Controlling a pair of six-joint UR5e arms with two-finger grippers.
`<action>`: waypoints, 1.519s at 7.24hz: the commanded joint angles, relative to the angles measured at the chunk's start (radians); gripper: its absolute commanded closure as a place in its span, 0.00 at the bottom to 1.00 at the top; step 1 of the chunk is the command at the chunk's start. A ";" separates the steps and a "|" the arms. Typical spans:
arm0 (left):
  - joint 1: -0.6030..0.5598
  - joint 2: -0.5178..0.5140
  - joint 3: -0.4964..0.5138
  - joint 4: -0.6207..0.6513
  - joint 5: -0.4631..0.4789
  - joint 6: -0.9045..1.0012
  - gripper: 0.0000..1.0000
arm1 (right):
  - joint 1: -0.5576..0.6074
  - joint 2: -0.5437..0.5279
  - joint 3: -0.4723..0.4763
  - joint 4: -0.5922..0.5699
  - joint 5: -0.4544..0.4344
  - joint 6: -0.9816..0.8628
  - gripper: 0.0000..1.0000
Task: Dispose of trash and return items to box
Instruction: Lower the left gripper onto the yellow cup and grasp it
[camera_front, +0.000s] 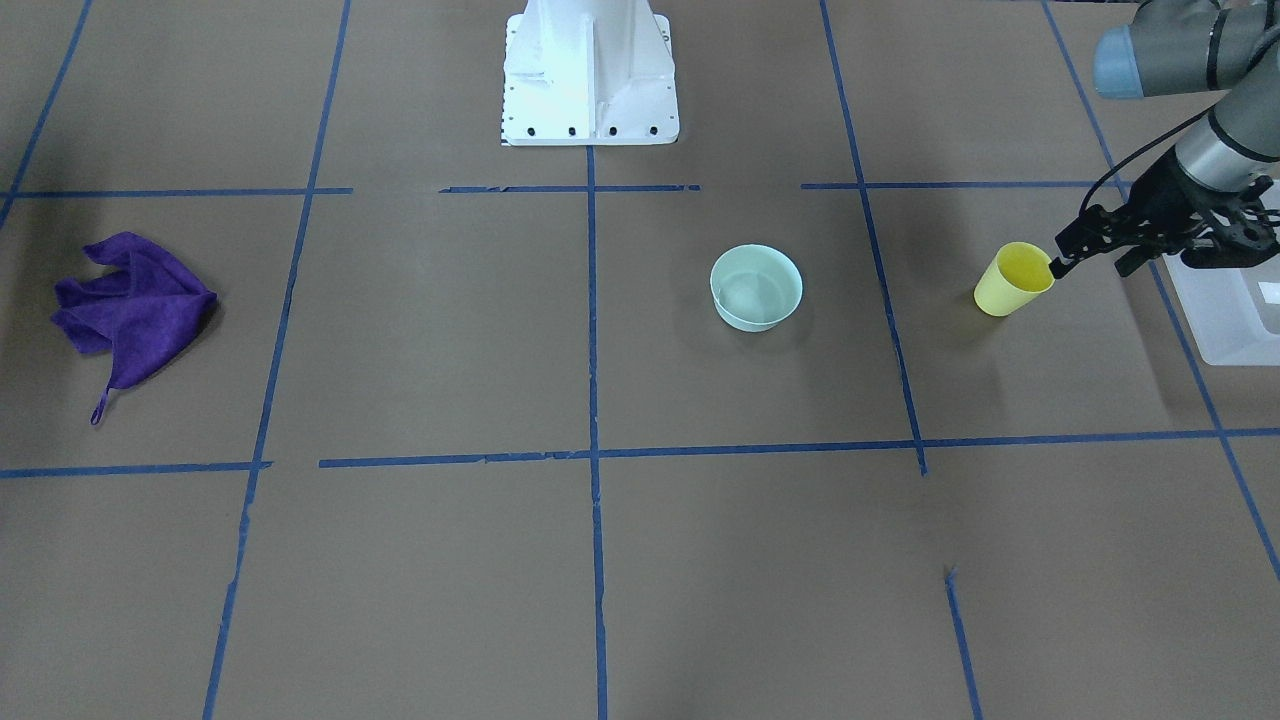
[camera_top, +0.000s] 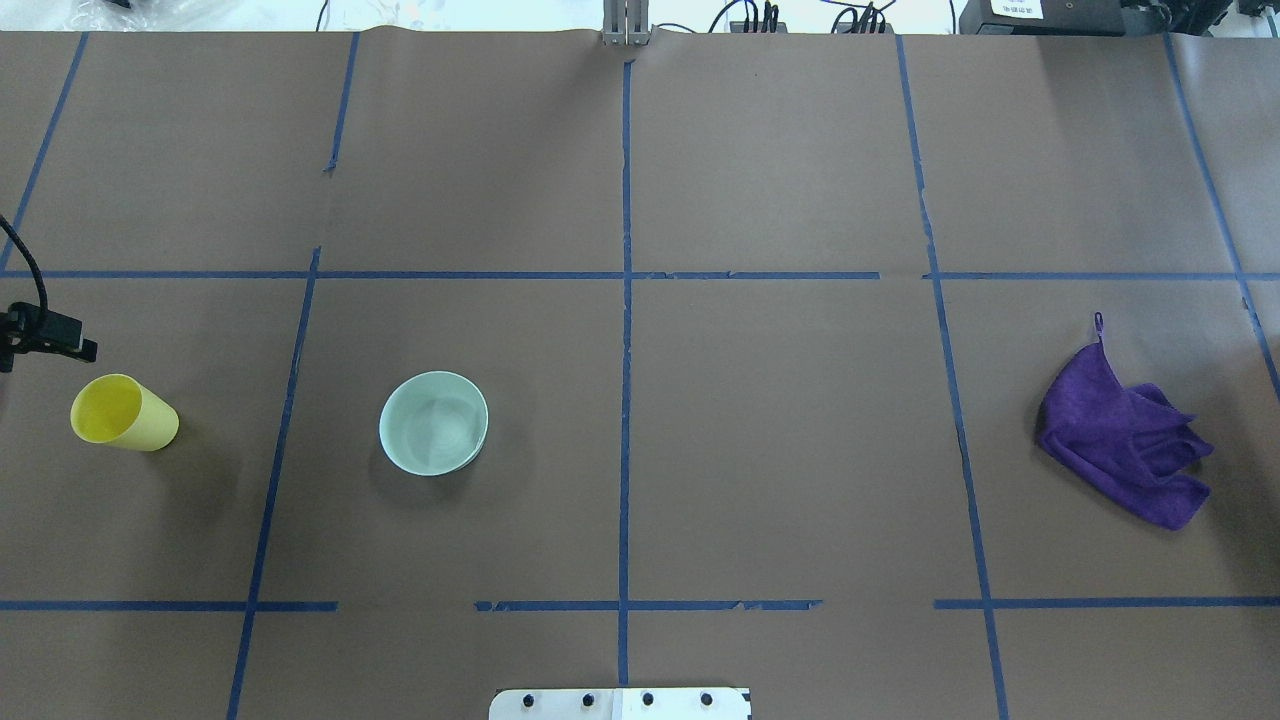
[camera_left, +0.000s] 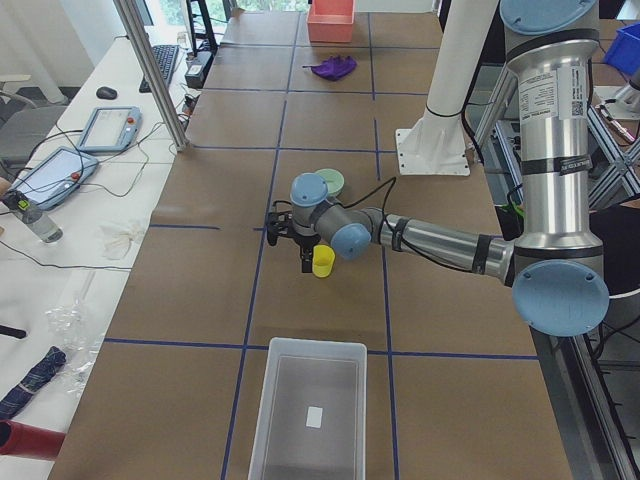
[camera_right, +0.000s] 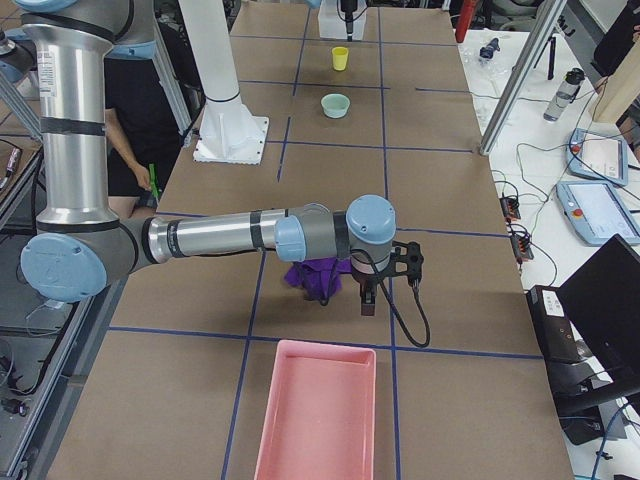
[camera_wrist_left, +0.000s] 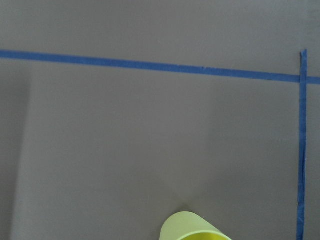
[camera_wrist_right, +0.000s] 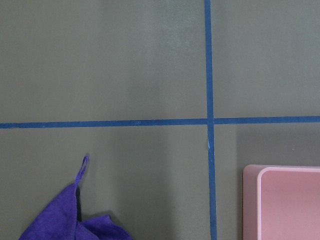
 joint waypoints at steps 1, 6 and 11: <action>0.061 0.028 0.005 -0.071 0.042 -0.096 0.00 | 0.000 -0.008 -0.012 0.000 0.002 0.001 0.00; 0.118 0.023 0.060 -0.072 0.079 -0.091 0.25 | -0.003 0.009 -0.004 0.003 0.009 0.074 0.00; 0.110 0.017 0.047 -0.069 0.076 -0.099 1.00 | -0.005 0.035 -0.004 0.000 0.011 0.088 0.00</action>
